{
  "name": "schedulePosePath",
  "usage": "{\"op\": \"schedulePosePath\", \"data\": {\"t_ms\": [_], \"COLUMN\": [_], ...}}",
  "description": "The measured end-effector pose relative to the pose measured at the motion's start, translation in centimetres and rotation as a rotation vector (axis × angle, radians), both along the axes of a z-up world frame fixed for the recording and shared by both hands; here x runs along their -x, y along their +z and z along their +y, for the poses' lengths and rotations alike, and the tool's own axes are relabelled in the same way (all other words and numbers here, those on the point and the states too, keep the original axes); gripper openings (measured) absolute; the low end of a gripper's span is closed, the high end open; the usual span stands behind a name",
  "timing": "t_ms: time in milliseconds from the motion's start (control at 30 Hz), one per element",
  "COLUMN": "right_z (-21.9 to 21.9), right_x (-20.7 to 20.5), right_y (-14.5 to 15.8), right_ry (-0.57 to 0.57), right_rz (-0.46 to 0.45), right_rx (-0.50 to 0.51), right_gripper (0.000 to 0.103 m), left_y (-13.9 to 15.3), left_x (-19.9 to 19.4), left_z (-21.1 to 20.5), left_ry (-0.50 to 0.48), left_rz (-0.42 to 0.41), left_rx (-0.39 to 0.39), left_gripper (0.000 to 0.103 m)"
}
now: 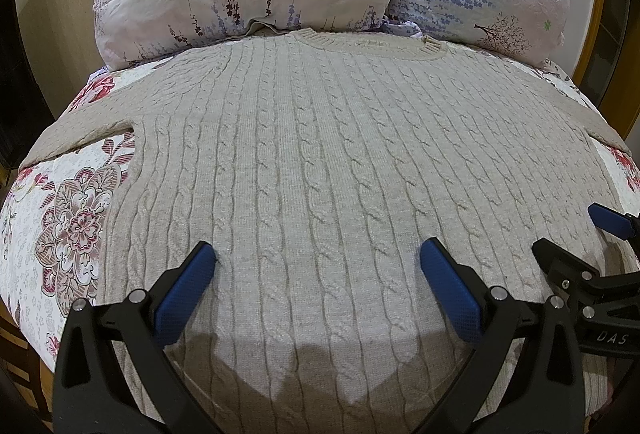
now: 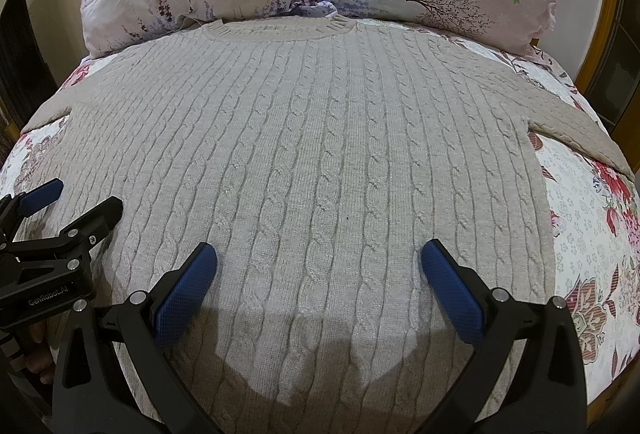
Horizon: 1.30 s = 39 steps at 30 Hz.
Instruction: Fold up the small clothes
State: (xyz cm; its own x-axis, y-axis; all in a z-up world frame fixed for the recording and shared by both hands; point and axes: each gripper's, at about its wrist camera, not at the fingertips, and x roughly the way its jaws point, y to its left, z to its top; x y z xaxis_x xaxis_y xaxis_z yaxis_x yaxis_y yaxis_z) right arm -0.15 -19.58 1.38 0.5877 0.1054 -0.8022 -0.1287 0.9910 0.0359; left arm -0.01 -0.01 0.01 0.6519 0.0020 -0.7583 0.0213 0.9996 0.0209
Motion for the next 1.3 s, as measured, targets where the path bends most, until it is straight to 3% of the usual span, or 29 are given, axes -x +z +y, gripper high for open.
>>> {"op": "schedulePosePath", "data": {"t_ms": [933,1167,1300], "right_z": [-0.2,-0.2,-3.0], "right_x": [0.3,-0.3,-1.4], "right_y": [0.2,0.2,1.5], "right_ry": [-0.003,0.027,0.048], "right_rz": [0.013,0.04,0.061], "right_rx": [-0.001,-0.001,-0.095], "right_gripper": [0.102,0.102,0.102], "left_y": [0.0,0.1,0.5], "left_x": [0.0,-0.7,-0.8], "left_z": [0.0,0.0,0.3], "left_ry": [-0.001,-0.01,-0.061], "left_rz": [0.001,0.046,0.092], "left_rx": [0.0,0.002,0.004], "left_gripper": [0.101,0.101,0.101]}}
